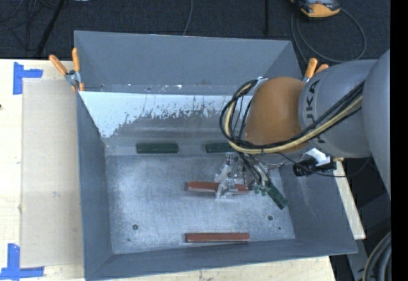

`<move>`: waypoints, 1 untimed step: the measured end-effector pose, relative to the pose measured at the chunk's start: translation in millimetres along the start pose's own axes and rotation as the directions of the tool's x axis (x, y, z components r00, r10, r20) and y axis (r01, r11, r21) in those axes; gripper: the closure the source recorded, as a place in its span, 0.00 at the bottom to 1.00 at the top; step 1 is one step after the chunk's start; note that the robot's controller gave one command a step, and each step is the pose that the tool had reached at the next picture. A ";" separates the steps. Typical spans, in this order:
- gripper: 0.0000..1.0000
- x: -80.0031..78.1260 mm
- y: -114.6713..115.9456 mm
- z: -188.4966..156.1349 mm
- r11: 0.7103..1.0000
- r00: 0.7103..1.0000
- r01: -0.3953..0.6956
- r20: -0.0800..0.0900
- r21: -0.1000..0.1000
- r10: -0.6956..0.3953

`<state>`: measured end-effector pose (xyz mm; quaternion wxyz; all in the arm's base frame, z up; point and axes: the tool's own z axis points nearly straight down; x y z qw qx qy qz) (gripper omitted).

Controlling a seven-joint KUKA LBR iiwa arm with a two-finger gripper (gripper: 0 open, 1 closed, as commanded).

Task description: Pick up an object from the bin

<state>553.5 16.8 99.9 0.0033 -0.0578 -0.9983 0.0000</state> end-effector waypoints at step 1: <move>1.00 -1.5 0.1 -16.1 1.000 1.000 0.000 0.007 -0.001 0.000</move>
Offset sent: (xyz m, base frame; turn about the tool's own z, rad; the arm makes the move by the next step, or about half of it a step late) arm 0.0000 0.0000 0.0559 0.0000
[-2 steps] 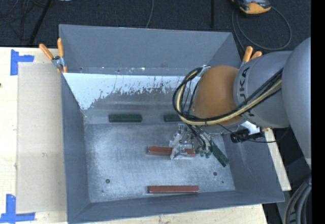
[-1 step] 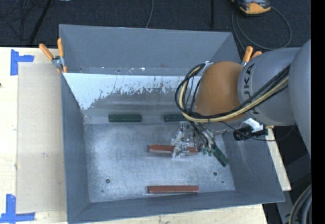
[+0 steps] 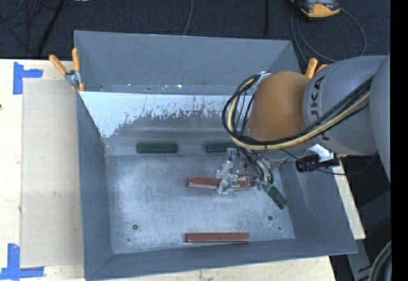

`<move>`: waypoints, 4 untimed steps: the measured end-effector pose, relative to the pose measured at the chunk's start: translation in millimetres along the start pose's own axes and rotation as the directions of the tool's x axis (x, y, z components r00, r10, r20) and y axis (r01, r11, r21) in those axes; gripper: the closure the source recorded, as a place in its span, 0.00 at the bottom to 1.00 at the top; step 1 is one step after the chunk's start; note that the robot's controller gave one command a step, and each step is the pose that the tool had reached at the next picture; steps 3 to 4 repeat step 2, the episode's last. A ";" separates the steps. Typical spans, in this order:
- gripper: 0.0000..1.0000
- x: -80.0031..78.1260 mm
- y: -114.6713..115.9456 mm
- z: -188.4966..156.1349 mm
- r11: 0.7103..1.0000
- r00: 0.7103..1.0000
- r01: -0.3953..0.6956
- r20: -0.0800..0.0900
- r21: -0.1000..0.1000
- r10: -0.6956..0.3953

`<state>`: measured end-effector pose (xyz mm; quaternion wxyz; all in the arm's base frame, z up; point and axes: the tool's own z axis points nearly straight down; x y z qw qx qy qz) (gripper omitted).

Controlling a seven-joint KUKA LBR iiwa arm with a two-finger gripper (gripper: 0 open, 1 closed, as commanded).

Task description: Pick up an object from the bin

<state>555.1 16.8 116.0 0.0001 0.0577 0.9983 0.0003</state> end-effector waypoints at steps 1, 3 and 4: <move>1.00 0.1 0.0 -8.3 1.000 1.000 0.000 0.000 0.000 0.000; 1.00 0.1 -0.1 -18.0 1.000 1.000 0.000 0.000 0.000 0.000; 1.00 0.1 -0.1 -18.0 1.000 1.000 0.000 0.000 0.000 0.000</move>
Offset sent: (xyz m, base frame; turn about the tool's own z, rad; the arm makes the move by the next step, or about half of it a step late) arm 0.0001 -0.0001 0.0325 0.0000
